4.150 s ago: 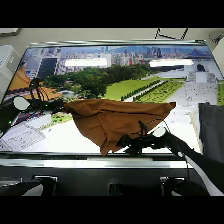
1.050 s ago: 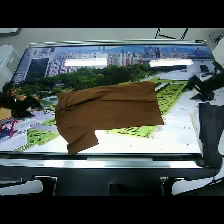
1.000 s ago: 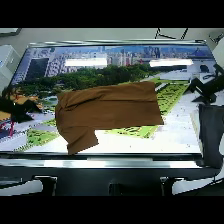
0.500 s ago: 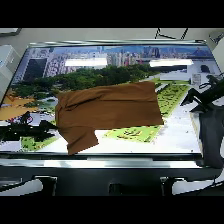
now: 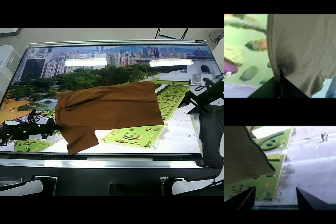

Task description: Fold the clothes and pants, and hang the long-sleeved shirts on hangers.

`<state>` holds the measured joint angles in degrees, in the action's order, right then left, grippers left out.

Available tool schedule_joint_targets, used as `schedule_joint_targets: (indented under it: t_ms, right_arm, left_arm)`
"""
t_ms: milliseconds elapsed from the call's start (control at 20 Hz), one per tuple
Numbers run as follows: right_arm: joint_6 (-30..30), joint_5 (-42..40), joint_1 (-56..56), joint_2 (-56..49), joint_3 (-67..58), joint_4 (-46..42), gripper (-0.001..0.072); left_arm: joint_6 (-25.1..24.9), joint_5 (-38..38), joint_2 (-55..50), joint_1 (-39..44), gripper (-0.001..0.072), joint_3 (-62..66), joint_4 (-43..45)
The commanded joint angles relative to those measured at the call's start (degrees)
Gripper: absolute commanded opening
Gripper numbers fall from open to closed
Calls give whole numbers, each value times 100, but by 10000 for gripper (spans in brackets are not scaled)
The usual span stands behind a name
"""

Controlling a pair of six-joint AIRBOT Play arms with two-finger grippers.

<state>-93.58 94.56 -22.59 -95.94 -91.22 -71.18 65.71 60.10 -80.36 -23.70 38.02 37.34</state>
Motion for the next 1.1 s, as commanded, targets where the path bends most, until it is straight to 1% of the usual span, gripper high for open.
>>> schedule_joint_targets:
  t_ms: [0,100,300,450,550,600,650,700,750,800,950,1050]
  right_arm:
    - [87,-221,4,-214,654,203,578]
    - [466,-444,4,-407,1001,673,597]
    - [686,-796,59,-741,1209,1250,598]
    - [741,-1078,426,-890,1209,1137,596]
    - [577,-1047,660,-999,1209,1104,595]
    - [549,-946,772,-1029,1207,1069,559]
    - [553,-885,868,-1029,1207,1049,481]
    - [570,-785,953,-1010,1207,1064,304]
    - [651,-660,1014,-951,1200,1067,105]
    - [739,-577,1036,-841,1165,1093,46]
    - [994,-667,990,-168,643,1117,44]
    - [990,-1117,898,505,-199,1115,42]
  left_arm:
    - [-125,138,59,46,24,61,-74]
    - [-125,188,125,46,24,70,-74]
    - [-120,203,278,46,24,70,-74]
    - [-57,203,356,46,24,70,-74]
    - [-57,203,407,46,24,70,-76]
    - [-52,203,424,46,24,74,-76]
    - [-9,201,431,46,24,79,-79]
    - [31,203,437,46,24,83,-79]
    - [31,249,435,46,24,111,-79]
    - [28,341,439,46,24,210,-79]
    - [28,660,719,46,22,1049,-79]
    - [28,686,1213,44,23,2179,-79]
